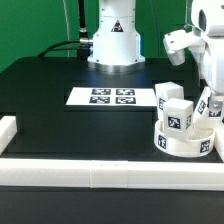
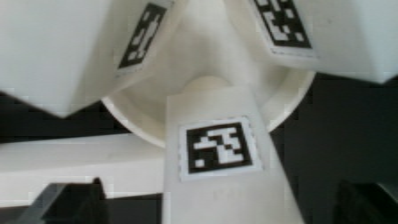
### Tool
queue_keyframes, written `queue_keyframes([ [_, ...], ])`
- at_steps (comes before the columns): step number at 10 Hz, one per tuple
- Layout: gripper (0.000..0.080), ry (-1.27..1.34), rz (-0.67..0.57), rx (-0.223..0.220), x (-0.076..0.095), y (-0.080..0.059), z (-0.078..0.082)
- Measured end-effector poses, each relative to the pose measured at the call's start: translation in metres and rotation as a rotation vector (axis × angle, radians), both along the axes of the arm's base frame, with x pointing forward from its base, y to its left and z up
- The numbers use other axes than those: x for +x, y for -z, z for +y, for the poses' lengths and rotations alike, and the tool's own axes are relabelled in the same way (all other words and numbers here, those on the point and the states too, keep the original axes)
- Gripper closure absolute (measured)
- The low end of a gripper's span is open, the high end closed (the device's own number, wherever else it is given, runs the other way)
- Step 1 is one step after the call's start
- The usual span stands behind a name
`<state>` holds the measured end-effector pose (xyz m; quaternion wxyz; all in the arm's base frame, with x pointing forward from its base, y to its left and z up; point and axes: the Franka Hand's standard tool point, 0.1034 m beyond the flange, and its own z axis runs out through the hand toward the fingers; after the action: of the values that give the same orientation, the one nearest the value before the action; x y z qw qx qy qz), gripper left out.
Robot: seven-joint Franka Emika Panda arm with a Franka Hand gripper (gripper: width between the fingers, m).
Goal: Assemble stool
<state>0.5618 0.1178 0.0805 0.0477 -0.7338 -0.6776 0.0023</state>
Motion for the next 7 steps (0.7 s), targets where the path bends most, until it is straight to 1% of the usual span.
queue_keyframes([
  [1, 0.0262, 0.002, 0.000, -0.001, 0.0000, 0.0001, -0.0003],
  [2, 0.0398, 0.003, 0.001, -0.001, 0.0000, 0.0004, -0.0007],
  [3, 0.0398, 0.021, 0.002, -0.002, 0.0000, 0.0004, -0.0009],
  [4, 0.0462, 0.035, 0.003, -0.003, 0.0000, 0.0005, -0.0011],
  [6, 0.0462, 0.086, 0.006, -0.006, 0.0002, 0.0005, -0.0019],
  [7, 0.0462, 0.193, 0.017, -0.008, 0.0001, 0.0005, -0.0038],
])
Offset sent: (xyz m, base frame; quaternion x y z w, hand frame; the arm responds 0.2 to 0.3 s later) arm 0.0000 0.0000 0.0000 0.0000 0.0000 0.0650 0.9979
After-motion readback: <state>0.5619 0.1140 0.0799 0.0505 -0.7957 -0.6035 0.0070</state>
